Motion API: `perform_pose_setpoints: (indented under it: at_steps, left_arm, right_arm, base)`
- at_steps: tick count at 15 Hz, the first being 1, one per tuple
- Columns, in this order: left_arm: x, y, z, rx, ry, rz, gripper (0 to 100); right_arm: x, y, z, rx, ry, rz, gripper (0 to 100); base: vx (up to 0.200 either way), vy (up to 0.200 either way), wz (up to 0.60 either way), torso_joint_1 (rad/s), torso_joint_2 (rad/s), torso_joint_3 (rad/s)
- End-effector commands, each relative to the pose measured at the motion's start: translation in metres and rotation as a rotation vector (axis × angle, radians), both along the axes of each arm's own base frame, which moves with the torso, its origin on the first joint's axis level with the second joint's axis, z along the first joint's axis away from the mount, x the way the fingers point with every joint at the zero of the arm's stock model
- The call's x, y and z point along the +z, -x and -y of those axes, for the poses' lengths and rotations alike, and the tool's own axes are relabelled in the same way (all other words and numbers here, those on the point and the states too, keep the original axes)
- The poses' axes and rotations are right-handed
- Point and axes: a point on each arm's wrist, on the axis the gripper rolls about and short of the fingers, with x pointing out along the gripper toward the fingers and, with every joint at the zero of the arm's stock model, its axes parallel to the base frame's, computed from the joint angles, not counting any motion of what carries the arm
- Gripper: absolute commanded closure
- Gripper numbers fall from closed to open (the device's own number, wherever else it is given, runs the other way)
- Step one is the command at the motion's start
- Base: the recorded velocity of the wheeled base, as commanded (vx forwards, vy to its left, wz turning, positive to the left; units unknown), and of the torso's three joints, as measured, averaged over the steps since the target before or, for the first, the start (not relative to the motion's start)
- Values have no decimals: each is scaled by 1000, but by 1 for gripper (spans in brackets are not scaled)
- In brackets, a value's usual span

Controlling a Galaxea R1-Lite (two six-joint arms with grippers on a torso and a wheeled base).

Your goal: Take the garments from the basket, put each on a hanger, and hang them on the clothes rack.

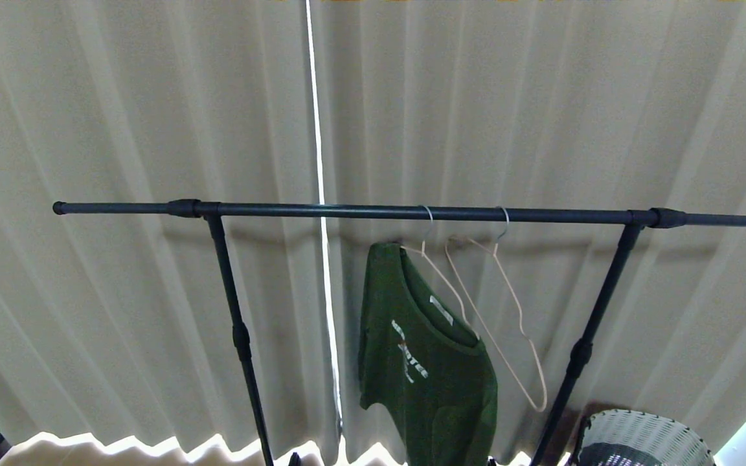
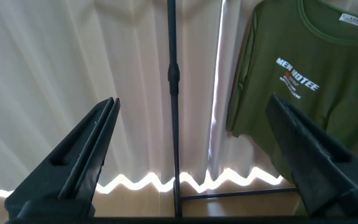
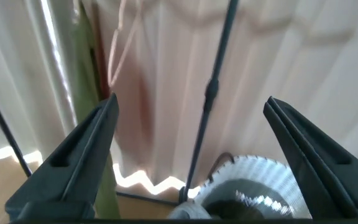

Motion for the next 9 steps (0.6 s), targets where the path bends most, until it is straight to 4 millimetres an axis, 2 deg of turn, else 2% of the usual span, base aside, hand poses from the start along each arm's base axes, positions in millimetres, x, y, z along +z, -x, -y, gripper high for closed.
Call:
perform_pose_setpoints:
  at_steps: [1, 9]
  left_arm:
    - [0, 0, 0, 1, 1, -3, 0]
    - [0, 0, 0, 0, 0, -2, 0]
  right_arm:
    - [-1, 1, 0, 9, 4, 10, 0]
    - [0, 1, 0, 3, -28, 10, 0]
  base:
    - [0, 0, 0, 0, 0, 0]
    - [-200, 0, 0, 4, 4, 3]
